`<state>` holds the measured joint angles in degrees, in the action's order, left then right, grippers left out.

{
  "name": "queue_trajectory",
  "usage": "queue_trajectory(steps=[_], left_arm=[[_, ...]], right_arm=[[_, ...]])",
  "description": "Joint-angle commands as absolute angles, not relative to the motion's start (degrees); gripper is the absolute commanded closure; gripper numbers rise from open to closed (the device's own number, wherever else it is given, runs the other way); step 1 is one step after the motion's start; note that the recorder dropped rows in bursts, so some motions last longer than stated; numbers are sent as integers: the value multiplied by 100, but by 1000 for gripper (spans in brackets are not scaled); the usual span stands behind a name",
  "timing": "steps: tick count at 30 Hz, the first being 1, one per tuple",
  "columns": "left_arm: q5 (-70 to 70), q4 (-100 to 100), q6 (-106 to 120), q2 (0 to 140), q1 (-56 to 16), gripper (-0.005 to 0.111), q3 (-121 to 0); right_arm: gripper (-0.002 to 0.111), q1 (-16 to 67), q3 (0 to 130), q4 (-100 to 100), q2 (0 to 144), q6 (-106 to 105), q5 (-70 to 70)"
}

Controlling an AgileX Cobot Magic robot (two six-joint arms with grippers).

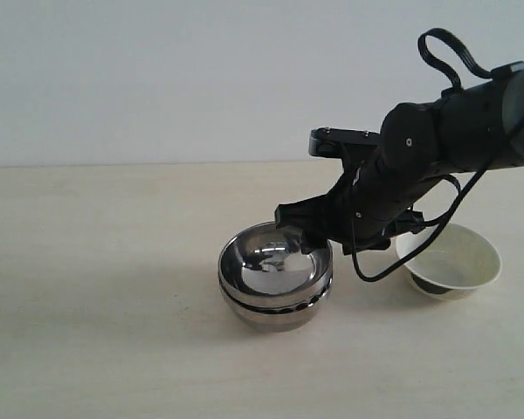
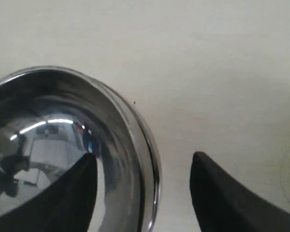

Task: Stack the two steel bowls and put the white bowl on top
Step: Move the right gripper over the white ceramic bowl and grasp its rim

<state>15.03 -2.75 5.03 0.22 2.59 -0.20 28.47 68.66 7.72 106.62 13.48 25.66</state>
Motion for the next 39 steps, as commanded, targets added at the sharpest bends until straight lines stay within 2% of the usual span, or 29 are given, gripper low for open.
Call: queue_trajectory(steps=[1, 3, 8, 9, 18, 29, 39], left_arm=[[1457, -236, 447, 0, 273, 103, 0], [1457, -236, 447, 0, 273, 103, 0], [1457, -236, 447, 0, 273, 103, 0], [1457, -236, 447, 0, 273, 103, 0], [1457, -236, 447, 0, 273, 103, 0], [1457, -236, 447, 0, 273, 103, 0], [1457, -236, 447, 0, 273, 103, 0]], right_arm=[[58, 2816, 6863, 345, 10295, 1456, 2623], [65, 2777, 6863, 327, 10143, 1565, 2698], [104, 2616, 6863, 169, 9841, 1601, 2899], [108, 2554, 6863, 149, 9803, 1645, 2977], [100, 1744, 6863, -399, 9564, 1758, 3788], [76, 937, 6863, -399, 9504, 1445, 4054], [76, 454, 6848, -334, 9679, 1074, 4210]])
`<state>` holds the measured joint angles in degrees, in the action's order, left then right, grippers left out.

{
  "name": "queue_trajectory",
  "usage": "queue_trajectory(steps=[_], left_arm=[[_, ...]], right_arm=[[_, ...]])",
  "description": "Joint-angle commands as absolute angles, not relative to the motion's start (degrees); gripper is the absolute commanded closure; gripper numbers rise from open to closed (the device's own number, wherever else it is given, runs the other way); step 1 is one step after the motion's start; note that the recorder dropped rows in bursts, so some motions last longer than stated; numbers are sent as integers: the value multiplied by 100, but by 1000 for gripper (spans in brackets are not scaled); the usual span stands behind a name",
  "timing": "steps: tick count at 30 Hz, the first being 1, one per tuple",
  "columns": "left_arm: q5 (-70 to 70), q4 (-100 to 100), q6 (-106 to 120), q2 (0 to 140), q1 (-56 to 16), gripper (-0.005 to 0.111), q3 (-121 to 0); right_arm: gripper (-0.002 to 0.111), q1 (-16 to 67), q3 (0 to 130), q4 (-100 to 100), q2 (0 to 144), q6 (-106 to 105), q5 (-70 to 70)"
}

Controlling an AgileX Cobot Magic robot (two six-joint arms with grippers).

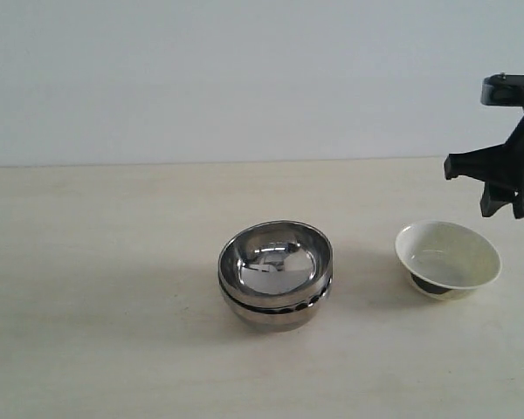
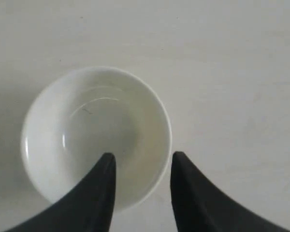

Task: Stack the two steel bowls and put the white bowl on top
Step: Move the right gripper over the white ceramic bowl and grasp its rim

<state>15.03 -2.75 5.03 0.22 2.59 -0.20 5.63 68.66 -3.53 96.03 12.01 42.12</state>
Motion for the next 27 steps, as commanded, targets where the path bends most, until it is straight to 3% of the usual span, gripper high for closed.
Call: queue_trajectory(steps=[1, 27], left_arm=[[1457, -236, 447, 0, 273, 103, 0], [1457, -236, 447, 0, 273, 103, 0]], right_arm=[[76, 454, 6820, -334, 9718, 1060, 4161], [76, 88, 6524, -321, 10667, 989, 3154]])
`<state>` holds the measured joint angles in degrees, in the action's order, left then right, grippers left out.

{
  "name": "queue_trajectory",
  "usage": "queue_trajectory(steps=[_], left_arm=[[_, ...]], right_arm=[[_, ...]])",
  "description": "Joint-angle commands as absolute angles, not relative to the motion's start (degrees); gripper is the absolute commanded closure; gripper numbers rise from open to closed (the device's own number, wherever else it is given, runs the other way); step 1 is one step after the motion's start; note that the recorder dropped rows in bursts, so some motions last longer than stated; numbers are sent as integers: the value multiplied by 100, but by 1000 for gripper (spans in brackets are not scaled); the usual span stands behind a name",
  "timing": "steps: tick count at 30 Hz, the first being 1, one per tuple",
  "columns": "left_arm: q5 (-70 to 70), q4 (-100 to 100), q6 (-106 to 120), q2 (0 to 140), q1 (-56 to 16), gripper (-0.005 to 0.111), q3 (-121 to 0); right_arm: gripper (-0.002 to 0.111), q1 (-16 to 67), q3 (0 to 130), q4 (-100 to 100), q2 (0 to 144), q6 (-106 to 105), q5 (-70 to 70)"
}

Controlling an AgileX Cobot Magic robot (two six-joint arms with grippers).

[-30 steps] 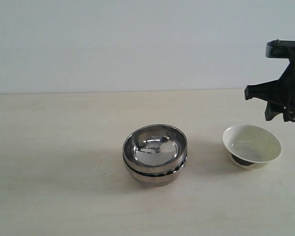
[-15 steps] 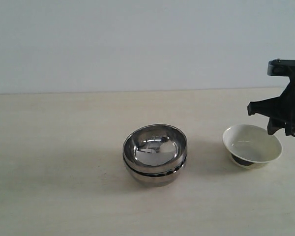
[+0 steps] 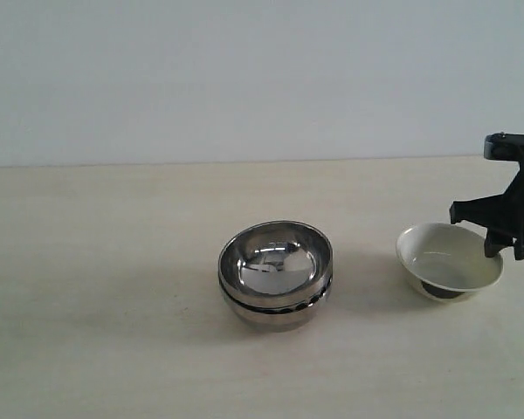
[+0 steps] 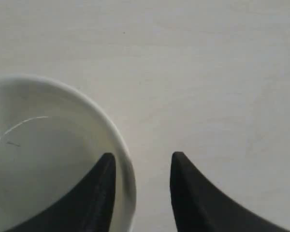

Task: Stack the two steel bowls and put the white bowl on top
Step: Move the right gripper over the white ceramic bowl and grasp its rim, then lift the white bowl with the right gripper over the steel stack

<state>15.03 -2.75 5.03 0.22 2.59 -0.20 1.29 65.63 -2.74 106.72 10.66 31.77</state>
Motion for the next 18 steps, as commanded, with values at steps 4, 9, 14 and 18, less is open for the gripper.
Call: queue_trajectory(steps=[4, 9, 14, 18], left_arm=[[1457, -236, 447, 0, 273, 103, 0], [1457, -236, 447, 0, 273, 103, 0], [1457, -236, 447, 0, 273, 103, 0], [1457, -236, 447, 0, 273, 103, 0]], right_arm=[[76, 88, 6524, -321, 10667, 953, 3090], [76, 101, 6524, -180, 11056, 953, 2977], [76, 111, 6524, -59, 11200, 909, 2852], [109, 111, 6524, 0, 11188, 884, 2852]])
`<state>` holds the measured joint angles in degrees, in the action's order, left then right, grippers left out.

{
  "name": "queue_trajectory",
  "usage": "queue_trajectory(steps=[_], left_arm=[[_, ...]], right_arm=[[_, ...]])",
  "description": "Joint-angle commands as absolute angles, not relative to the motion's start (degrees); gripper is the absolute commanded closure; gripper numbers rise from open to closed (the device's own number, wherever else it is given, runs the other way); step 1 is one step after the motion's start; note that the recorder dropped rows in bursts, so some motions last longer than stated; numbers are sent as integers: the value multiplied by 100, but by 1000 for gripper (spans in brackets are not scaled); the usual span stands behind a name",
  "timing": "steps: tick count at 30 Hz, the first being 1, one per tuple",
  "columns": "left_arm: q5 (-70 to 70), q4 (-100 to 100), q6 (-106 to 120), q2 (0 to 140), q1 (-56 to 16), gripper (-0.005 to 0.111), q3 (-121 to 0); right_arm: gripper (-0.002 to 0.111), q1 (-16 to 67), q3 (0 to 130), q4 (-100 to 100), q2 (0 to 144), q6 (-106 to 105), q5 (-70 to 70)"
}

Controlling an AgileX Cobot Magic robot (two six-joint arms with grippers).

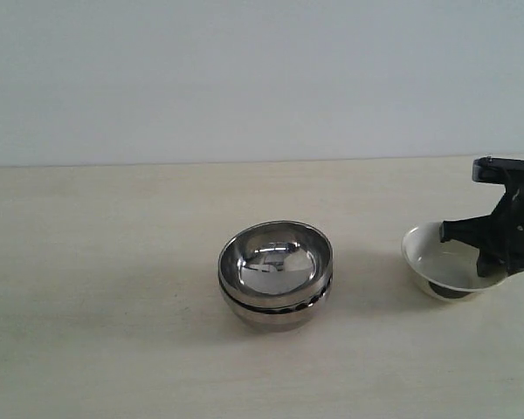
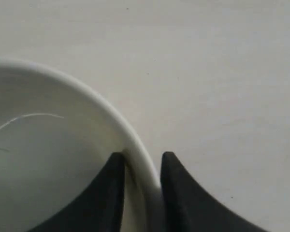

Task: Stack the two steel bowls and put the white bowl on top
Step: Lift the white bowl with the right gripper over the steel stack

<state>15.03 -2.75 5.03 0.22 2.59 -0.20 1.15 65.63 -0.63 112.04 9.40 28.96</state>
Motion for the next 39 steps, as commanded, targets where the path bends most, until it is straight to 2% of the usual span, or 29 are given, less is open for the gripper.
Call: queue_trajectory(steps=[1, 9, 25, 39], left_arm=[[1457, -236, 447, 0, 273, 103, 0], [1457, -236, 447, 0, 273, 103, 0], [1457, -236, 447, 0, 273, 103, 0], [1457, -236, 447, 0, 273, 103, 0]], right_arm=[[108, 111, 6524, 31, 11188, 831, 2852], [108, 111, 6524, 1222, 11086, 37, 2939], [108, 156, 6524, 2301, 9437, -722, 3687], [108, 1895, 6691, 2581, 9204, -524, 3209]])
